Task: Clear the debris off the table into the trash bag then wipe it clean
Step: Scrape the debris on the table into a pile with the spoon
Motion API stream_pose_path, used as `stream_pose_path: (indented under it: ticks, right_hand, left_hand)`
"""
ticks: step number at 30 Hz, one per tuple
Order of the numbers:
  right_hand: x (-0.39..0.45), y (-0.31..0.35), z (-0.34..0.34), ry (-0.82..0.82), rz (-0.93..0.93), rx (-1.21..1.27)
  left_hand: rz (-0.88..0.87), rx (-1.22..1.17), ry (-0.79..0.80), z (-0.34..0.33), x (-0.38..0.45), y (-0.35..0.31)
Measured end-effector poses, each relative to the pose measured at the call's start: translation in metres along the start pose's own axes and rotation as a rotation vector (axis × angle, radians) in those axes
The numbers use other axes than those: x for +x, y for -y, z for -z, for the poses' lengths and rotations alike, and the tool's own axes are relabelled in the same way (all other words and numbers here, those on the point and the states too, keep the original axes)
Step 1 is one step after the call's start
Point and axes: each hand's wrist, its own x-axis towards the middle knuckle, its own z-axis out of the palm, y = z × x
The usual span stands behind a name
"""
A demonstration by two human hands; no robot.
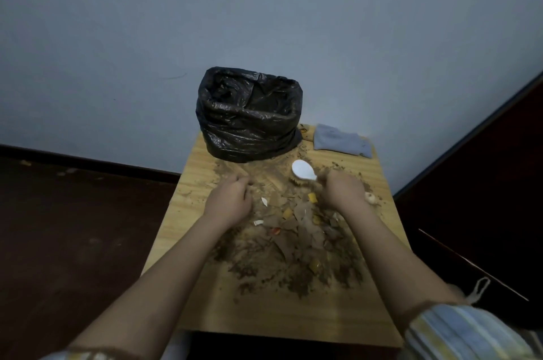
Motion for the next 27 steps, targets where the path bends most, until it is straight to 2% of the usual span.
stream_pose_path:
  ticks: [5, 7, 9, 12, 15, 18, 20, 24, 27]
  right_hand:
    - [-0.011, 0.019, -0.005, 0.100, 0.094, -0.027]
    - [-0.017, 0.015, -0.009, 0.080, 0.123, -0.020]
    - [-0.022, 0.003, -0.010, 0.014, 0.099, 0.032]
    - [-0.025, -0.019, -0.012, -0.041, -0.040, 0.065]
    - [-0.032, -0.028, -0.018, 0.030, -0.101, 0.088]
    - [-0.039, -0.027, -0.027, 0.071, -0.049, 0.109]
    - [-0.046, -0.032, -0.027, 0.018, -0.027, 0.157]
    - [-0.064, -0.048, -0.028, -0.239, -0.065, 0.429]
    - [-0.075, -0.051, -0.029, -0.317, 0.016, 0.570]
  left_hand:
    - [0.015, -0.023, -0.006, -0.001, -0.015, -0.004]
    - [0.033, -0.025, -0.010, -0.001, -0.019, -0.005]
    - [0.048, -0.027, -0.020, -0.001, -0.022, -0.007]
    - [0.057, -0.029, -0.021, -0.005, -0.026, -0.013]
    - [0.040, -0.031, -0.014, -0.010, -0.032, -0.026]
    - [0.032, -0.038, -0.005, -0.014, -0.035, -0.034]
    - [0.037, -0.032, -0.009, -0.014, -0.037, -0.035]
    - [0.064, -0.031, -0.031, -0.011, -0.036, -0.040]
    - [0.056, -0.050, -0.061, -0.004, -0.034, -0.050]
